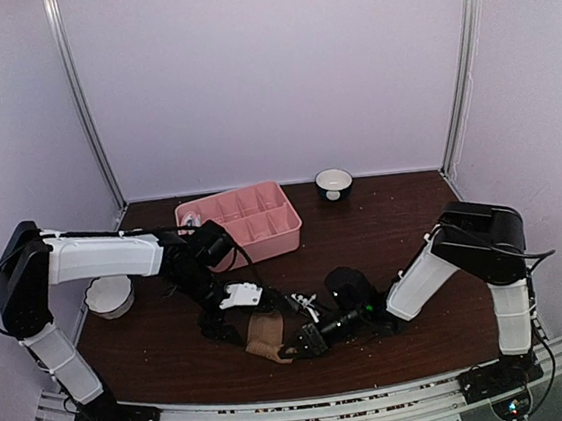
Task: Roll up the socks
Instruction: Roll the sock at the center of the board.
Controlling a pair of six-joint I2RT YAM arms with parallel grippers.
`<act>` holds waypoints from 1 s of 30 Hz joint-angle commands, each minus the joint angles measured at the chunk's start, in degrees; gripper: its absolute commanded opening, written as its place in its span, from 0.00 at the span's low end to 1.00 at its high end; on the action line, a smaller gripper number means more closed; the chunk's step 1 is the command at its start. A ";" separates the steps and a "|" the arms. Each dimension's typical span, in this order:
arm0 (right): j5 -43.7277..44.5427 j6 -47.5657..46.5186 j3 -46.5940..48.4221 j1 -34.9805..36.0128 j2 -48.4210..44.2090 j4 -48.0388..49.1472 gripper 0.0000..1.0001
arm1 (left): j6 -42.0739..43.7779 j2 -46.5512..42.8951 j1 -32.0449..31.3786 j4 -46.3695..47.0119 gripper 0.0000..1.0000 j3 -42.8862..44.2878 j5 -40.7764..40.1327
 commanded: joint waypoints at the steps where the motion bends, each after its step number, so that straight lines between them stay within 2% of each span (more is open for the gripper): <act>1: 5.09 -0.04 -3.54 -0.16 6.22 -21.44 0.00 | 0.28 2.44 2.98 2.55 0.67 3.09 -3.40; 4: 5.18 -0.17 -2.85 0.09 6.26 -21.52 0.00 | 0.51 4.45 2.74 2.97 0.56 4.33 -5.85; 8: 4.29 -0.39 -1.88 0.39 6.72 -21.23 0.00 | -3.41 7.92 2.32 2.99 0.34 8.91 -8.76; 10: 3.77 -0.52 -1.59 0.36 7.18 -21.32 0.00 | -4.27 10.32 1.30 1.68 0.27 10.81 -9.28; 20: 2.44 5.61 -1.44 -0.61 9.43 -14.76 0.00 | -5.44 14.03 -1.13 -0.28 0.21 13.60 -4.39; 23: 3.47 8.28 -1.35 -1.37 10.32 -13.09 0.00 | -6.01 15.49 -1.26 -0.43 0.15 15.28 -2.97; 26: 4.64 10.40 -1.44 -1.89 10.61 -11.94 0.00 | -6.11 17.30 -1.72 -2.10 0.02 18.46 -0.76; 30: 5.32 12.42 -0.77 -2.07 11.93 -11.13 0.00 | -6.56 18.64 -1.99 -3.93 0.00 20.59 3.35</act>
